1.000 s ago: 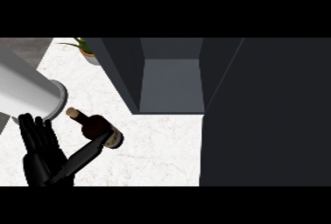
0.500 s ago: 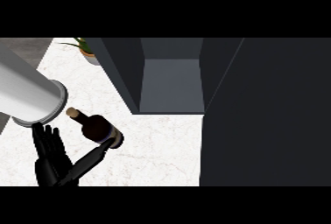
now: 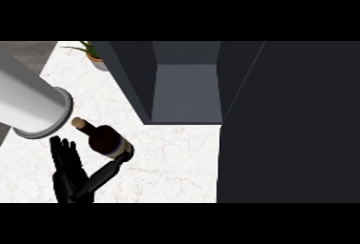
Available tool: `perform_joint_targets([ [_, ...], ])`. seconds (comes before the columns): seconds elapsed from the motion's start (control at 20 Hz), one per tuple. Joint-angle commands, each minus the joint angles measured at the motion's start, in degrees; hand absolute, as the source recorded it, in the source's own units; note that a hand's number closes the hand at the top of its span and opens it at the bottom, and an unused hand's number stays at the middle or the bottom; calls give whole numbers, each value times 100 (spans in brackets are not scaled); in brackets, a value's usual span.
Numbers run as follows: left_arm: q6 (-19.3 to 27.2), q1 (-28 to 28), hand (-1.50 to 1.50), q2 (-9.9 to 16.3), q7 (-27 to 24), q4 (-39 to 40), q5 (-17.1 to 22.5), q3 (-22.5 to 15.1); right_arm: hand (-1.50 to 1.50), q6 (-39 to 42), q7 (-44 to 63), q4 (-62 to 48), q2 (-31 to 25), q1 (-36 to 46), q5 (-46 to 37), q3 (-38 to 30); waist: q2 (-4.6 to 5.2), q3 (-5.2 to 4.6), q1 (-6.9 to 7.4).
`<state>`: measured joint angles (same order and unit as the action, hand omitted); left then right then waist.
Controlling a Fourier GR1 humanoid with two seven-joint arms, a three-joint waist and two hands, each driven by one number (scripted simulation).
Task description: Pick up the wine, place it into the cabinet and close the cabinet
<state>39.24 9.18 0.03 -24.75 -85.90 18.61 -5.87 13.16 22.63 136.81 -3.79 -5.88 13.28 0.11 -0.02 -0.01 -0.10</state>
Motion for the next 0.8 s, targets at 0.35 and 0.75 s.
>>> perform_joint_targets([
  [0.35,-633,-558,-150,-3,-673,1383,653,301,-150,148,-109,66,25,-171,58,-173,0,1,-6],
  [0.75,-946,-834,-150,-3,-1461,2308,1189,410,-150,-137,239,-20,91,381,-119,7,1,0,5],
])
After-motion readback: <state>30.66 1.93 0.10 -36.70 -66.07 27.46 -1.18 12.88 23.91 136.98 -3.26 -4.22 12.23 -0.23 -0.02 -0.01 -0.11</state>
